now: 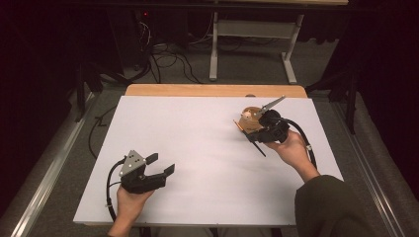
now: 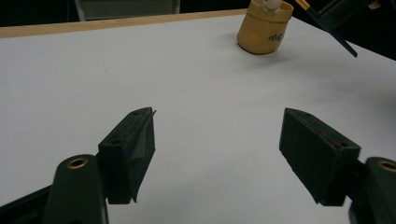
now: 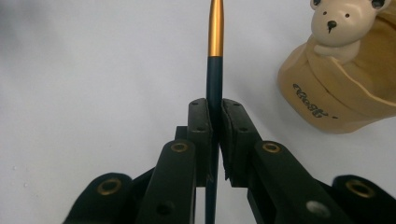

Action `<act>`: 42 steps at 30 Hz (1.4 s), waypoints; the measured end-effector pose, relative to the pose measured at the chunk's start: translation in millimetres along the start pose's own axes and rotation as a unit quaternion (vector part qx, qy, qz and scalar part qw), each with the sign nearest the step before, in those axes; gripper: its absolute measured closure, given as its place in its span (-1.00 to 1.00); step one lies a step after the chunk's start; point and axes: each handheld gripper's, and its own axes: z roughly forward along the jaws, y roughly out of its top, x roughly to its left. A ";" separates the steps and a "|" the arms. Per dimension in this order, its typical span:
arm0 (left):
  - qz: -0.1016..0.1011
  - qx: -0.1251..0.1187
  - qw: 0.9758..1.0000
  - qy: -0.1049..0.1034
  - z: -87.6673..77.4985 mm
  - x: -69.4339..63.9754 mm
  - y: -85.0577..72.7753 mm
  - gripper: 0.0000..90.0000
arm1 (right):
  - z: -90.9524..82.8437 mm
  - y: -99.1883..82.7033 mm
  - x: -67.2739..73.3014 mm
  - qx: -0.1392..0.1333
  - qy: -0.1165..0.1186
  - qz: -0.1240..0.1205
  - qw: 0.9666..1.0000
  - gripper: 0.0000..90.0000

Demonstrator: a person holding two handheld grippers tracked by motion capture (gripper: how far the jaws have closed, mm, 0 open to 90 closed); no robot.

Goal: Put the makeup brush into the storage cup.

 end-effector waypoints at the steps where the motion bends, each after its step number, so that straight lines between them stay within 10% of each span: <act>1: 0.000 0.000 1.000 0.000 -0.1 0.0 -0.1 -0.40 | 0.2 0.2 -0.3 -0.001 0.000 -0.002 1.000 0.89; 23: -0.001 -0.001 1.000 0.001 -0.2 0.3 0.0 -0.39 | -11.0 2.7 -4.3 -0.057 -0.021 -0.017 0.998 0.89; 42: -0.003 -0.002 1.000 0.001 -0.4 0.7 -0.3 -0.39 | -21.5 1.1 -19.2 -0.096 -0.027 0.038 0.994 0.89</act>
